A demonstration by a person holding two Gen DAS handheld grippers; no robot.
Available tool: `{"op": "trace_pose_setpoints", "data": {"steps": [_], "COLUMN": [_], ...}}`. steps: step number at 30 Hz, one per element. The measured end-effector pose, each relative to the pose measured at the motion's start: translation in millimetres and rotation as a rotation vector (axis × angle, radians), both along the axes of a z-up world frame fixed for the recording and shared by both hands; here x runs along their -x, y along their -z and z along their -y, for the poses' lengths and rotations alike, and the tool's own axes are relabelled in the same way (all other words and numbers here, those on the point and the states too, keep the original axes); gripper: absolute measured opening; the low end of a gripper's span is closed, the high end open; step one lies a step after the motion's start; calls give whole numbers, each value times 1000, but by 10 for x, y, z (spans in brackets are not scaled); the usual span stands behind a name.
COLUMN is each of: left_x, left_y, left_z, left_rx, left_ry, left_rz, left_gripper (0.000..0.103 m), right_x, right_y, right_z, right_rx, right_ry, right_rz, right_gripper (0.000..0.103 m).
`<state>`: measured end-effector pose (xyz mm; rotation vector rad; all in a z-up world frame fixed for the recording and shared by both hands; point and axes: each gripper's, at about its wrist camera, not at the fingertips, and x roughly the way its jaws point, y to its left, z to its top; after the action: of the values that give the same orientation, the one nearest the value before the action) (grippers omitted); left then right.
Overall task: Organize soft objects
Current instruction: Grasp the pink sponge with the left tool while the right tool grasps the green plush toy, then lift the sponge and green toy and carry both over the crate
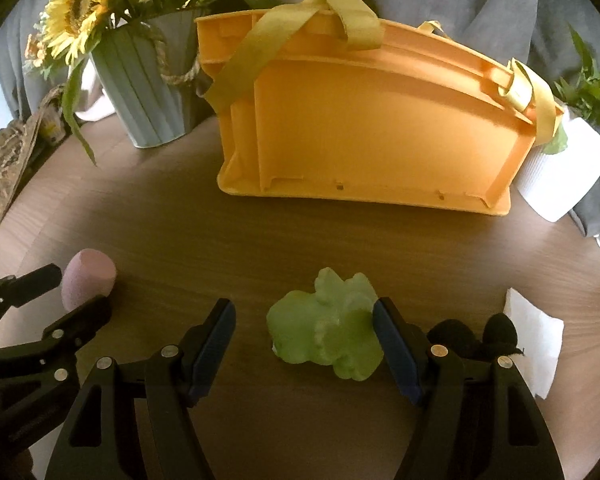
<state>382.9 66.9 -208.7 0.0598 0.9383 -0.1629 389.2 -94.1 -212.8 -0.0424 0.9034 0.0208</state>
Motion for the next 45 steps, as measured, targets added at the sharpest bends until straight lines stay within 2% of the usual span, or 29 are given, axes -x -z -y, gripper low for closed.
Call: {"op": "trace_pose_setpoints", "data": {"steps": [3,8,9,10,12,14,17,24,35,45], "left_x": [-32,-56,-58,-60,-52,-42,-25,5,38,153], "left_y": [29,62,66,66,68,71,75,76,-22,-344], "left_z": [7,21,26,26,36,48,53,84,171,165], "left_rx": [-8,-2,-6,-8,-12,-17,-16,-12,-15,10], "left_ry": [1,9,9,8,8,9,10,11,19,10], "left_rz": [-4,-20,-19,-17,-15,-11,-8,-9,35,112], "left_gripper": [59,41,40,40,39,39,39,39,38,38], "right_x": [-28,-80,-83,-85,-98,-114,-133,-88,-38,59], "right_y": [18,39,38,35,30,36,65,123,132,-111], "right_z": [0,20,22,26,17,22,19,71,134,163], "right_rx": [11,17,17,21,33,49,78,73,22,-29], "right_ry": [3,12,15,17,23,27,23,14,13,4], "right_rz": [1,0,1,5,13,13,9,-5,6,57], "right_gripper": [72,71,68,66,54,52,52,64,63,63]}}
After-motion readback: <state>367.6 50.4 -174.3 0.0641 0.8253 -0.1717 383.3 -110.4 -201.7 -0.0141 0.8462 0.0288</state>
